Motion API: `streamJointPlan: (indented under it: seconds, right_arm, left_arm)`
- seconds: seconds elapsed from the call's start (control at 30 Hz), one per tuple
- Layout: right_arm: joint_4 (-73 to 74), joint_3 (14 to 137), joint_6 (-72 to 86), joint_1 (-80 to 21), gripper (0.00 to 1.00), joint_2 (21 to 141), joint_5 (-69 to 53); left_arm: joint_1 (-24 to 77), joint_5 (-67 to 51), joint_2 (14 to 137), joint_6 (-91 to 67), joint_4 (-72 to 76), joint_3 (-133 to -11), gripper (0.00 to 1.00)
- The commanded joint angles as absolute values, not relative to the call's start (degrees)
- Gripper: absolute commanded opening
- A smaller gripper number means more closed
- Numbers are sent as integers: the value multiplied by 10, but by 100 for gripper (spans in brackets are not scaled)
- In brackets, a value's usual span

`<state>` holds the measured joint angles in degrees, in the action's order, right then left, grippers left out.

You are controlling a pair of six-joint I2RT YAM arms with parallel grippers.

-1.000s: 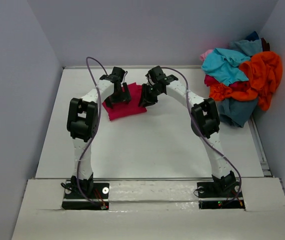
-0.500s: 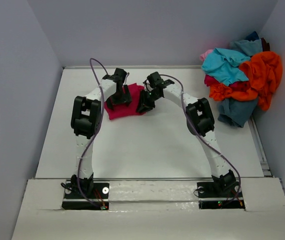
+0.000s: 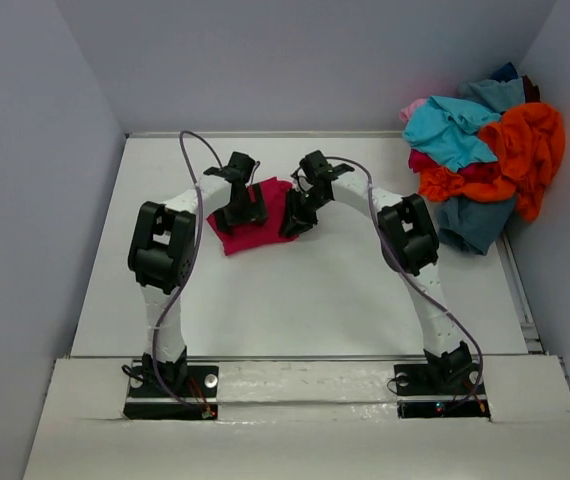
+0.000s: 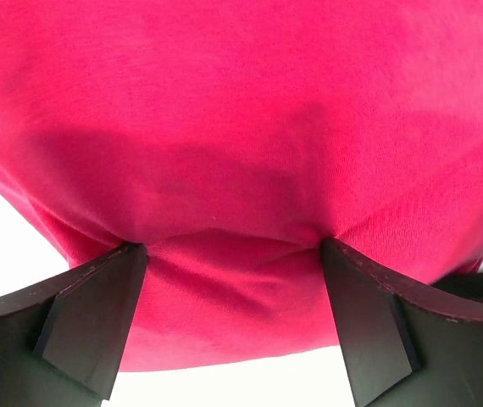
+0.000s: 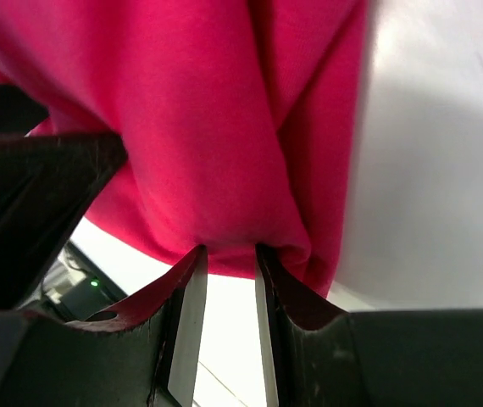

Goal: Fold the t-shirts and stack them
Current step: Fold the tshirt

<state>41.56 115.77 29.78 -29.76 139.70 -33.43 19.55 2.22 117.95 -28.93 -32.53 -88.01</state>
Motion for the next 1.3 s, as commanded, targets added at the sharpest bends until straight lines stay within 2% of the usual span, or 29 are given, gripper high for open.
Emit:
streamJointPlan:
  seconds: [0.0,0.5,0.93,1.27]
  right_arm:
    - [458,1108,266,-312,35,1333,-307]
    - [498,982,251,-366,35,1175,-256]
    - [518,970,280,-371,37,1154,-256]
    - [514,942,273,-381,37,1179,-295]
  left_arm:
    - [228,-61,1168,-304,-378,-803,97]
    - [285,-64,1009,-310,-400,-687,97]
    - [285,22,1011,-293,-487,-888,98]
    - [279,20,1115,-269,-468,-923,98]
